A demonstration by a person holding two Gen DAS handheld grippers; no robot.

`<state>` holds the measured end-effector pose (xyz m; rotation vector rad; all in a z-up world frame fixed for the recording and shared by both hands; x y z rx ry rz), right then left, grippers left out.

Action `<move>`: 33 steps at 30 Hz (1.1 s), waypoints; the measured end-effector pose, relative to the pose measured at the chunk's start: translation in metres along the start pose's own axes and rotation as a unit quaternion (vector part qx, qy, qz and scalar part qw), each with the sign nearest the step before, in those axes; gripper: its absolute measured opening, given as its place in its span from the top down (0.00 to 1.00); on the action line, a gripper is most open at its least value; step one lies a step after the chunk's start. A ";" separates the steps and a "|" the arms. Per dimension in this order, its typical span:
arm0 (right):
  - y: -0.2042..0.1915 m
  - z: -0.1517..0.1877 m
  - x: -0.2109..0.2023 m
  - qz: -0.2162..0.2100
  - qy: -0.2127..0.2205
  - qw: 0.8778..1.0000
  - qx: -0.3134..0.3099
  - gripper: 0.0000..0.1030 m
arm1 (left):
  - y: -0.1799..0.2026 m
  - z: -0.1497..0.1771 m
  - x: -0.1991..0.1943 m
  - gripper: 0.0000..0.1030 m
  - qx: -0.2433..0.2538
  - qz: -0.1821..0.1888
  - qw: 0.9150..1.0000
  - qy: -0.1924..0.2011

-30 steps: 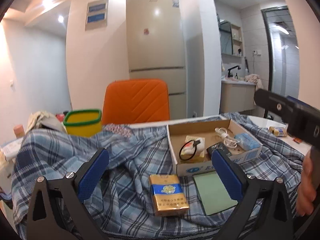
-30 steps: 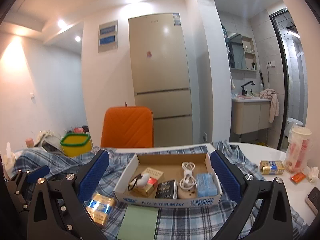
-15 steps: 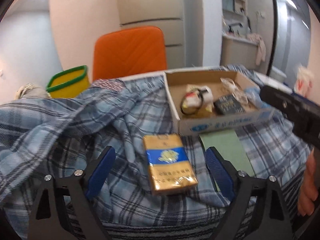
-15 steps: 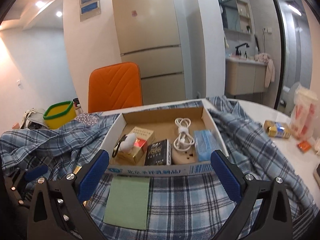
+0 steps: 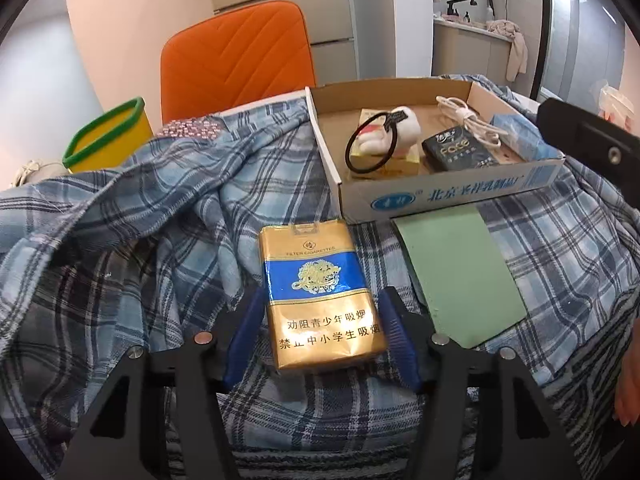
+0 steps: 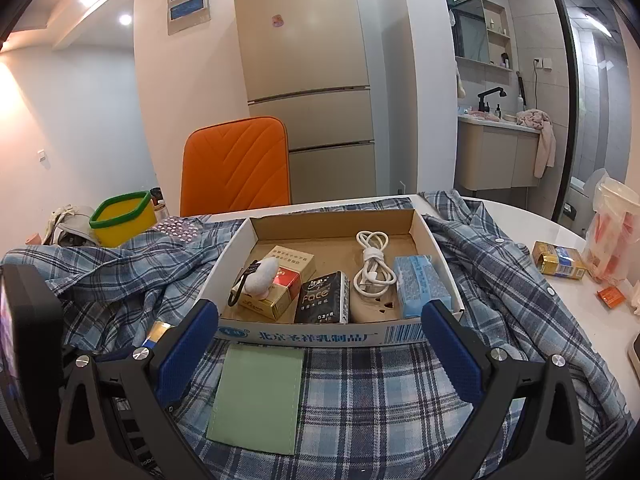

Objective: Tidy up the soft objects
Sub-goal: 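Lower the left tool and grasp the blue-and-gold cigarette pack, then grasp the green notepad with the right tool while the left lifts the cigarette pack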

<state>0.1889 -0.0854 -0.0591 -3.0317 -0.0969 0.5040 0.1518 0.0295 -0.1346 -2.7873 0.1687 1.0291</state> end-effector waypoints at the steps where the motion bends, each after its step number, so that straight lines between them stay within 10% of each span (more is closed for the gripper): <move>1: 0.000 0.000 0.000 0.000 -0.001 1.000 0.000 0.00 | 0.000 0.000 0.000 0.45 0.000 0.000 1.000 0.000; 18: -0.008 0.009 0.010 -0.004 -0.031 0.999 -0.021 0.06 | -0.028 -0.027 -0.067 0.49 -0.067 -0.027 0.982 0.172; 33: -0.049 0.072 0.052 -0.064 -0.226 0.967 -0.093 0.11 | -0.032 -0.024 -0.059 0.49 -0.071 -0.039 0.984 0.161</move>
Point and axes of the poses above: each gripper's, at about its wrist camera, not at the fingertips, and x roughly the way its jaws point, y to its right, z to its underside, the point moved 6 cm from there along x, roughly the way its jaws point, and after that the axes turned 11 degrees about y, right-handed, at the moved point
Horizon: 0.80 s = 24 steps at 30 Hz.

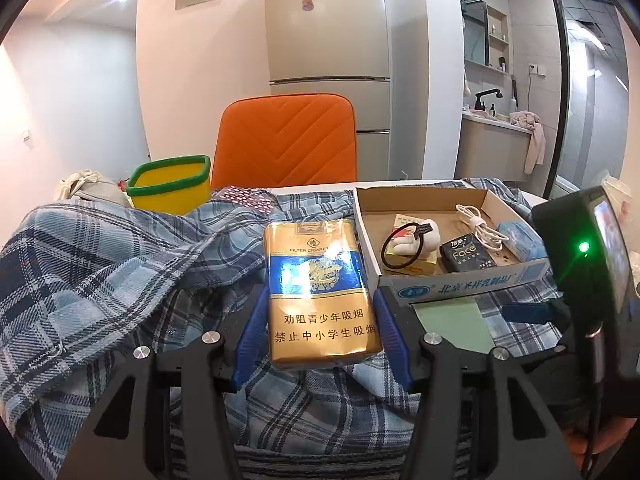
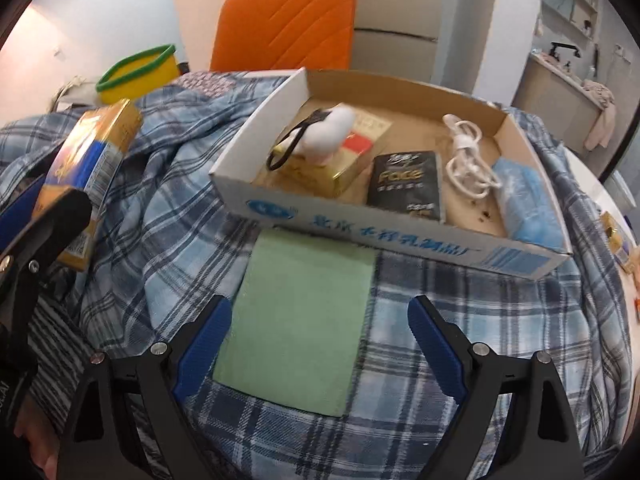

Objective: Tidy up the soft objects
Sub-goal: 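Grasp the green notepad with the right tool while the left lifts the cigarette pack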

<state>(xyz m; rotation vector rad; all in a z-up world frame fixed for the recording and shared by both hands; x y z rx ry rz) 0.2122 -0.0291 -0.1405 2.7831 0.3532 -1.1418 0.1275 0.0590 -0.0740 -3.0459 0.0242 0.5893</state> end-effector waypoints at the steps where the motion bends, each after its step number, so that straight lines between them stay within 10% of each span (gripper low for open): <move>1: -0.002 0.001 0.000 0.002 -0.001 1.000 -0.006 0.11 | 0.000 0.000 0.000 0.49 0.001 0.000 1.000 0.000; 15: 0.000 0.003 0.004 0.010 -0.013 1.000 -0.002 0.26 | 0.003 0.003 0.005 0.49 0.003 0.002 1.000 -0.008; 24: -0.006 -0.007 -0.044 0.006 0.093 0.996 -0.017 0.26 | 0.005 0.001 0.002 0.49 0.003 0.008 1.000 0.005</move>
Point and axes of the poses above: each gripper's, at about its wrist camera, not at the fingertips, and x roughly the way its jaws point, y to its right, z to its underside, the point moved 6 cm from there along x, roughly the way its jaws point, and after that the axes turned 11 degrees about y, right-handed, at the moved point
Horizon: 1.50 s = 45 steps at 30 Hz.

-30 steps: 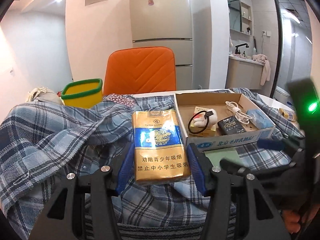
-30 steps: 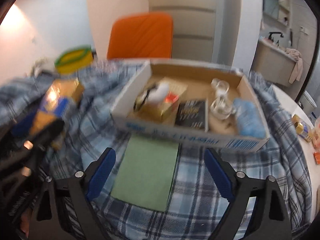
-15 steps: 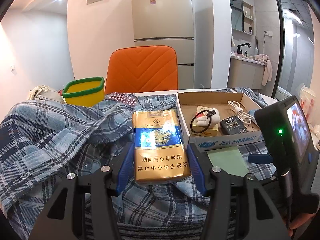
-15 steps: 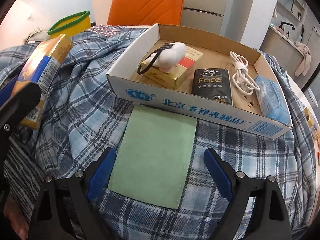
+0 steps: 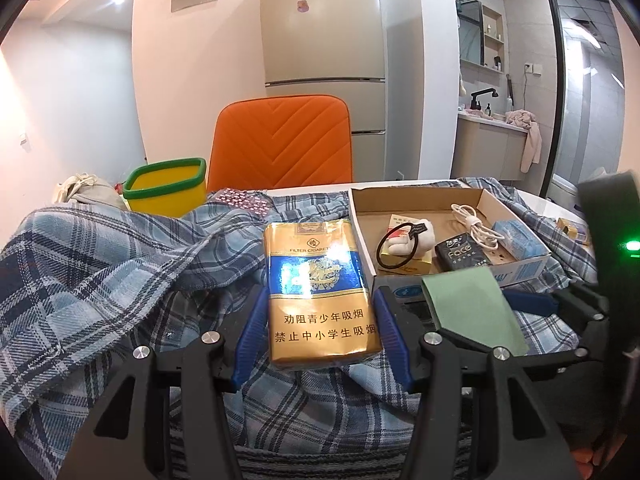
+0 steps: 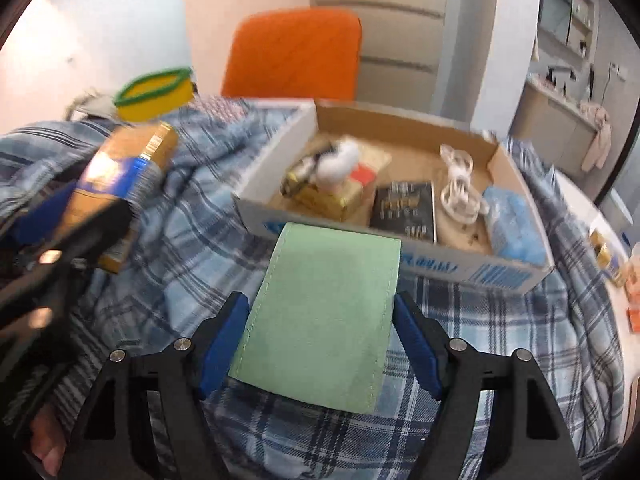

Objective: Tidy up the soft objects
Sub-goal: 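Grasp the green notepad with the right tool while the left lifts the cigarette pack, then place the notepad in the box with the right tool while the left places the cigarette pack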

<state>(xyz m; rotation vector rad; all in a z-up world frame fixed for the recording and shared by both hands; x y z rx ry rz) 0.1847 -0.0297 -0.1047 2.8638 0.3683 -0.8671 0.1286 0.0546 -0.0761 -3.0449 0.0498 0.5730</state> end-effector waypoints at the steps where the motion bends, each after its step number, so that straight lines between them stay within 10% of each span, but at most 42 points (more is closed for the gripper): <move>1: -0.002 -0.002 -0.006 0.000 0.014 1.000 -0.005 0.26 | 0.000 0.000 -0.001 0.49 0.000 0.000 1.000 0.002; 26: 0.001 -0.032 -0.070 -0.014 0.157 0.987 -0.009 0.26 | -0.002 -0.030 -0.054 0.49 -0.011 0.002 0.991 0.134; 45: 0.099 -0.087 -0.140 0.079 0.338 0.938 -0.008 0.26 | 0.057 -0.089 -0.053 0.49 0.007 0.040 0.969 0.243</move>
Point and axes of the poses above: each gripper's, at about its wrist camera, not at the fingertips, and x roughly the way its jaws point, y to its right, z to its underside, the point moved 6 cm from there along x, roughly the way its jaws point, and after that the axes turned 11 degrees about y, right-handed, at the moved point
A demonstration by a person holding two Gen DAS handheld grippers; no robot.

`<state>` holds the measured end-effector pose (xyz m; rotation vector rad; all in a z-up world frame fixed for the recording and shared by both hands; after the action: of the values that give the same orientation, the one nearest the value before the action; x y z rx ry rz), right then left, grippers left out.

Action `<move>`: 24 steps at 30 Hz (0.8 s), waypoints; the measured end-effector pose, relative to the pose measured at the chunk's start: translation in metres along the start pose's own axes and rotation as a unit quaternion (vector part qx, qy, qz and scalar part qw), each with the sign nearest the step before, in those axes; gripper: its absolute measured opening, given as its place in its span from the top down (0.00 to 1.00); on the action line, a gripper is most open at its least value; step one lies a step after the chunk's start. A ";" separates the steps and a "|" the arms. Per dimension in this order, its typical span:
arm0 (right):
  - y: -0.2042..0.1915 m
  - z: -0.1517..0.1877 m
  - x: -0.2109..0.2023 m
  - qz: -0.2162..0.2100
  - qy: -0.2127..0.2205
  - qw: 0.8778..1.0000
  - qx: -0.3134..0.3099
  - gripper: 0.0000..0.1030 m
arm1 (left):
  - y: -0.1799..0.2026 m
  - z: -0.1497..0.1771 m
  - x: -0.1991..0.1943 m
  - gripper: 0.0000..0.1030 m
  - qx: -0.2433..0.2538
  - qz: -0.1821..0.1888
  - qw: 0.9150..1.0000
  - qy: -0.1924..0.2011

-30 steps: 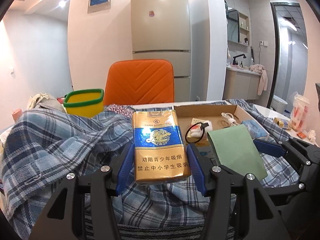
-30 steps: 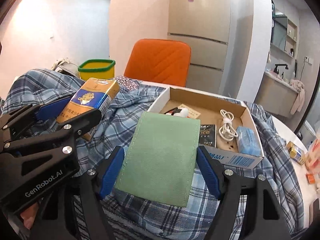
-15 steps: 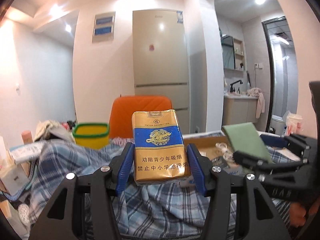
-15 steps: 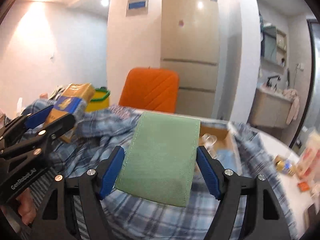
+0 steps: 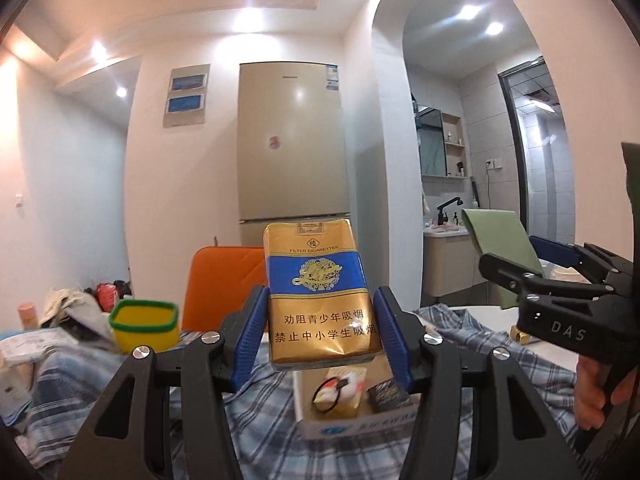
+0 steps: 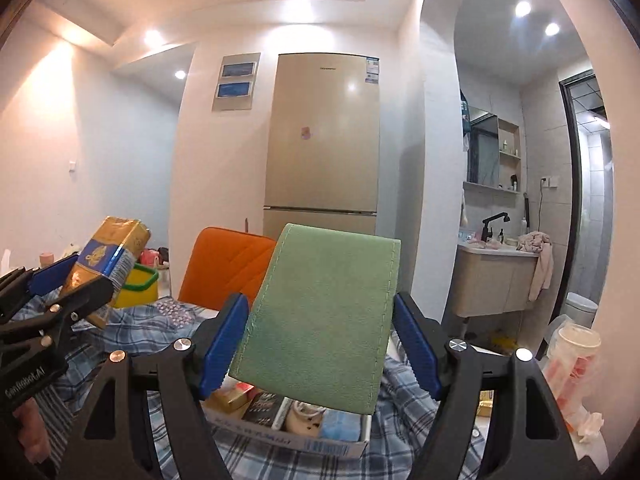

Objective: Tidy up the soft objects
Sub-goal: 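Place the notepad in the box with the right tool while the left places the cigarette pack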

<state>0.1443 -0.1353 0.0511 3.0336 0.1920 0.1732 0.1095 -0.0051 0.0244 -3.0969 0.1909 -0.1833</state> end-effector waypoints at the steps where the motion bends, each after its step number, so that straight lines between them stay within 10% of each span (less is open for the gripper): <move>1: 0.003 -0.001 0.003 0.004 0.007 1.000 0.000 0.26 | 0.004 0.001 0.006 0.49 -0.003 0.005 1.000 -0.001; 24: 0.001 0.100 0.090 -0.017 -0.139 0.990 0.010 0.26 | 0.020 0.072 0.086 0.49 -0.030 0.001 0.992 -0.123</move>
<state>0.2454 -0.1338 -0.0378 3.0267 0.2215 -0.2543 0.2004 -0.0342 -0.0381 -3.1405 0.1954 0.2090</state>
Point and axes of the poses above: each gripper's, at about its wrist camera, not at the fingertips, and x roughly the way its jaws point, y to its right, z to its underside, the point moved 6 cm from there along x, roughly the way its jaws point, and after that the axes turned 11 degrees about y, right-handed, at the moved point
